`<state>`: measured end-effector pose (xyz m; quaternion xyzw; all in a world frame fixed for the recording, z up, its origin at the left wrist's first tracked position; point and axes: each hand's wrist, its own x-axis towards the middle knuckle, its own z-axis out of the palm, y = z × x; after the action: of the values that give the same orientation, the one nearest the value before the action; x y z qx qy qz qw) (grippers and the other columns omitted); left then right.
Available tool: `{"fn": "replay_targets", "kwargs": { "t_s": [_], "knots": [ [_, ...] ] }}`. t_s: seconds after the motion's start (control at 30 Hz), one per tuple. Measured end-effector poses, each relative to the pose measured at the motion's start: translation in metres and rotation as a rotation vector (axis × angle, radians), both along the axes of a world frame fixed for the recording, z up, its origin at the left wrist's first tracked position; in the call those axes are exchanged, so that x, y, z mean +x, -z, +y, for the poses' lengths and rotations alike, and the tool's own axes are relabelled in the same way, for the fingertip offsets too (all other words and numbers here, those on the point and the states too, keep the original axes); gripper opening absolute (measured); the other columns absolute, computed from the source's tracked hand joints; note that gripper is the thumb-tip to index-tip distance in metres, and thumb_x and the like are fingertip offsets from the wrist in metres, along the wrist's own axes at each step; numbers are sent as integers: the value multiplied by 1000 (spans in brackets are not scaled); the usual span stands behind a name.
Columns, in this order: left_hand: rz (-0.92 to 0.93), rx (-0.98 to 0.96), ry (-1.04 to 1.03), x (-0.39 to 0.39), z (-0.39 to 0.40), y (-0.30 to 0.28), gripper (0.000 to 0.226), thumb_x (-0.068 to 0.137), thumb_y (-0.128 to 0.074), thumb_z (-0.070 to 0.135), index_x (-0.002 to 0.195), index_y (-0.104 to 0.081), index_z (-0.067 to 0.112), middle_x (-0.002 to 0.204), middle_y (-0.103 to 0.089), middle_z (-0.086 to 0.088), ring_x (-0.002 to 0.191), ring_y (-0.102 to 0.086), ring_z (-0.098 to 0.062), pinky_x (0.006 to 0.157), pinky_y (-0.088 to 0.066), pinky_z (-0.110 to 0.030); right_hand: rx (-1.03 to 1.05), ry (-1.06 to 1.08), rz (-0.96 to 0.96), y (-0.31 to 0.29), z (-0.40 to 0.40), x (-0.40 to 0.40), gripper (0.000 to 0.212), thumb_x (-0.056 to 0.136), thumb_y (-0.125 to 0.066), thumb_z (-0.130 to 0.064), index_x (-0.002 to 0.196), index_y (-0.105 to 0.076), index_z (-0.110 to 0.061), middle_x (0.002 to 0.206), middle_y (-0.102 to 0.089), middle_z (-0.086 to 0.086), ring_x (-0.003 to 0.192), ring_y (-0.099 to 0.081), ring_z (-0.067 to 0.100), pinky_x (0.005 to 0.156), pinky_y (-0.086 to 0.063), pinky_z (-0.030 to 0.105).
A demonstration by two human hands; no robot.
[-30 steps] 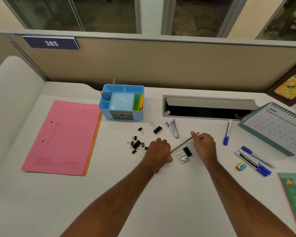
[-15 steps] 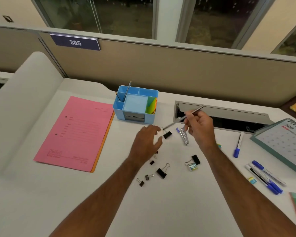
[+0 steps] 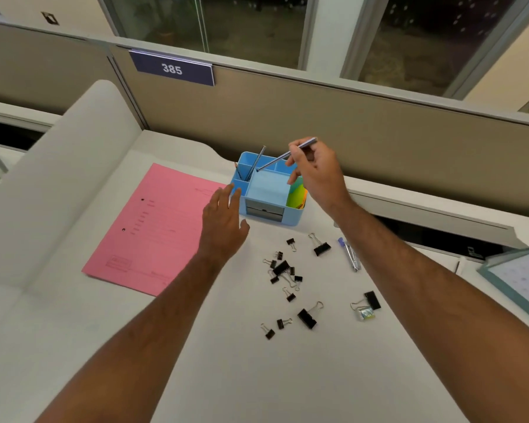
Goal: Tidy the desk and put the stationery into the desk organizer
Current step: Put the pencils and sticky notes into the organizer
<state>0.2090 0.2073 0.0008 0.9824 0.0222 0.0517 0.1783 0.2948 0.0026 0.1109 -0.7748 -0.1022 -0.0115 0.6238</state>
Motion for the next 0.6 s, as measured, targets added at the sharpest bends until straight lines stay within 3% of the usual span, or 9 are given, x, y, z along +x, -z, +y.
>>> {"fn": "replay_targets", "kwargs": {
  "t_s": [0.03,0.17,0.4,0.6],
  "knots": [
    [29,11,-1,1,2,1,78,93,-70,30,159,-30,19,168,-22,-6,156,-16,-30,124,-23,-52,-41,-9,0,4,8,4,18,105,-54,-21,109,-64,-7,88,-71,13,59,-66,23,57,-59,36],
    [89,56,2,-1,5,7,77,97,-64,33,162,-23,25,171,-13,-2,158,-6,-29,123,-18,-54,-166,-6,24,19,34,18,18,106,-53,-20,113,-66,-9,90,-72,7,60,-70,17,55,-53,20],
    [119,101,10,-3,10,16,82,96,-62,34,164,-15,27,173,-5,-1,158,-4,-30,122,-19,-56,-323,-16,101,40,63,28,25,103,-57,-15,127,-60,-11,102,-70,6,78,-72,15,53,-53,14],
    [131,98,6,-1,9,20,84,96,-62,36,164,-13,28,173,-3,0,158,-4,-30,122,-19,-56,-315,55,124,46,62,21,31,104,-55,-12,134,-56,-12,99,-71,4,74,-72,13,54,-51,9]
  ]
}}
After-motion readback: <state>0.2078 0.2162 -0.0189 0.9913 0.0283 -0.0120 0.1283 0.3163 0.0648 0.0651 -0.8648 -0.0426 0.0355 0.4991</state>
